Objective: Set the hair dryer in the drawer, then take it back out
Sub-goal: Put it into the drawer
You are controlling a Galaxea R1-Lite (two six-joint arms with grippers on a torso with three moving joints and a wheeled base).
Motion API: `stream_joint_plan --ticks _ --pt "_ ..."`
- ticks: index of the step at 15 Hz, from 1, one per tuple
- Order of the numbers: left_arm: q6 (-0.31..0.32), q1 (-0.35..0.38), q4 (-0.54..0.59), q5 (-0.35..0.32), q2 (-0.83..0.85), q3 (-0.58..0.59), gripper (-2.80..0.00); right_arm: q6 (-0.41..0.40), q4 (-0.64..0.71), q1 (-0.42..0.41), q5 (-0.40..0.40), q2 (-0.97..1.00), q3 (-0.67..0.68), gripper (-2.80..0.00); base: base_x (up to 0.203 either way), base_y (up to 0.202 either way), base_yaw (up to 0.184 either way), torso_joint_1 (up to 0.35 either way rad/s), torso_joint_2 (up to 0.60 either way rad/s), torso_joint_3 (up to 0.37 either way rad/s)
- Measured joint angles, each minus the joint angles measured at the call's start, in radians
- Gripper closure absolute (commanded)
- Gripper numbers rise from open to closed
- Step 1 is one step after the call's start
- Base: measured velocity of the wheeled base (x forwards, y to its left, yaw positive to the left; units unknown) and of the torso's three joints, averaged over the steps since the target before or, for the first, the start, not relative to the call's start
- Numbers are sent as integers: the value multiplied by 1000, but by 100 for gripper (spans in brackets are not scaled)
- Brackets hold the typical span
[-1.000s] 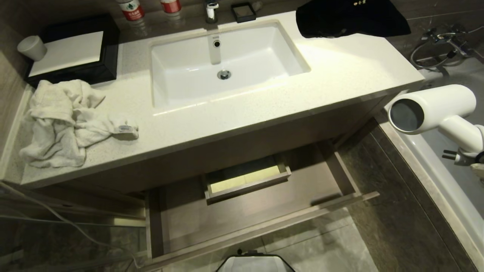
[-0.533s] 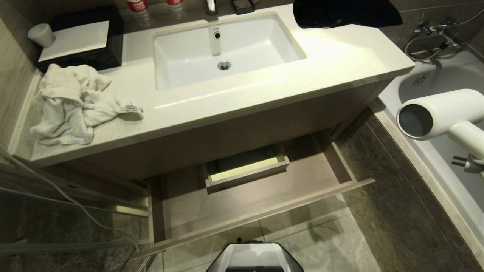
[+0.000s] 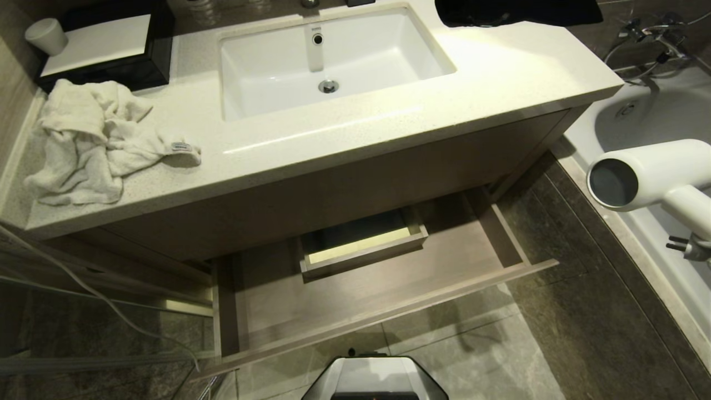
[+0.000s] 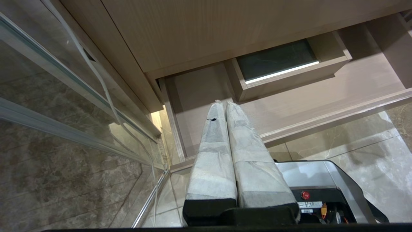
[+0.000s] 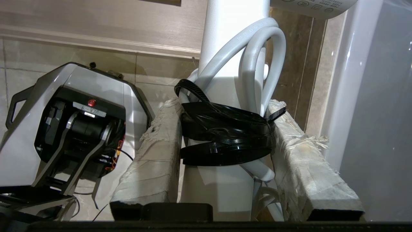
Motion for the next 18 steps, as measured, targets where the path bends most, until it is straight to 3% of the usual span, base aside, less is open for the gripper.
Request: stream_joint_plan --ticks 18 --pt "0 0 -1 0 0 0 0 3 -44 1 0 3 56 0 0 0 0 -202 368 168"
